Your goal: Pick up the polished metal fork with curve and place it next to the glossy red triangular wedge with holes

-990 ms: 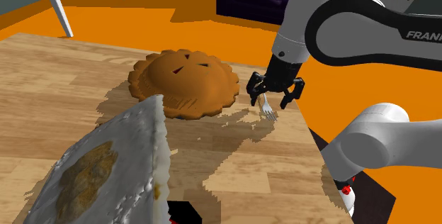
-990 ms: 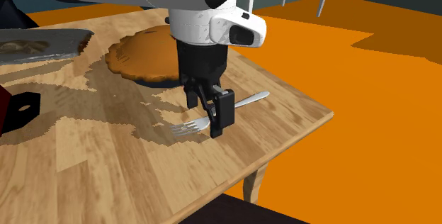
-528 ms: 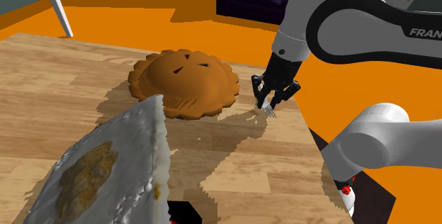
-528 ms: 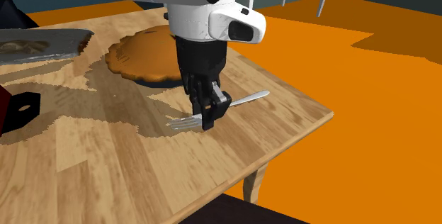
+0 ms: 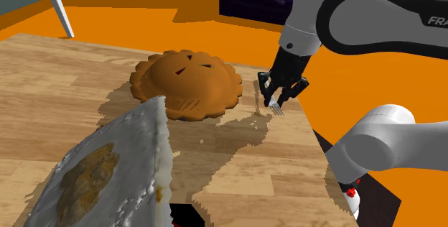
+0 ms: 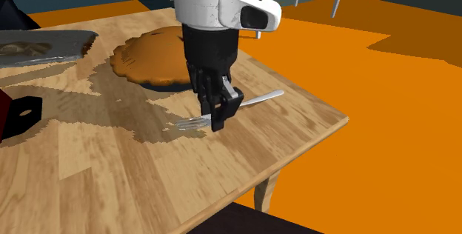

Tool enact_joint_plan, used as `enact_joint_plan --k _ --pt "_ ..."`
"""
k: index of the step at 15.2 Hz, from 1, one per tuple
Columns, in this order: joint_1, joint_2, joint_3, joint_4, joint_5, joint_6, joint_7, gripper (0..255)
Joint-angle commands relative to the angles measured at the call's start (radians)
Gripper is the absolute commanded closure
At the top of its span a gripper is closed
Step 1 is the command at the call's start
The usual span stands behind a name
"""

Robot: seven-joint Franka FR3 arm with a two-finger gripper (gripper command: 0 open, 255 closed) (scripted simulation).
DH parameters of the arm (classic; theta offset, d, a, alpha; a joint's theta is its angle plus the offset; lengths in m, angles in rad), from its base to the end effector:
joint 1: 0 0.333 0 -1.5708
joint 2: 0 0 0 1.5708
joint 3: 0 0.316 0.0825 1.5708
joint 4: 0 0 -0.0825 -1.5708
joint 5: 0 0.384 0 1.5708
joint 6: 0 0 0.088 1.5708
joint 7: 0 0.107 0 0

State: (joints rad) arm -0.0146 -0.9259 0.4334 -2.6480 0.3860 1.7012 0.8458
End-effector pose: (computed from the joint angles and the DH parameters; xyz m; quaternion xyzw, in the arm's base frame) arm 0.2521 0.1579 0.4759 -0.9451 0.3250 0.0336 0.0021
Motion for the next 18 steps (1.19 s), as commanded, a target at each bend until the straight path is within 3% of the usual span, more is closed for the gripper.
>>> enact_joint_plan --k 1,18 --pt "-0.003 0.001 -0.008 0.025 -0.008 -0.025 0.003 255" --pt "-0.029 0.039 -0.069 0.266 -0.068 -0.228 0.024 255"
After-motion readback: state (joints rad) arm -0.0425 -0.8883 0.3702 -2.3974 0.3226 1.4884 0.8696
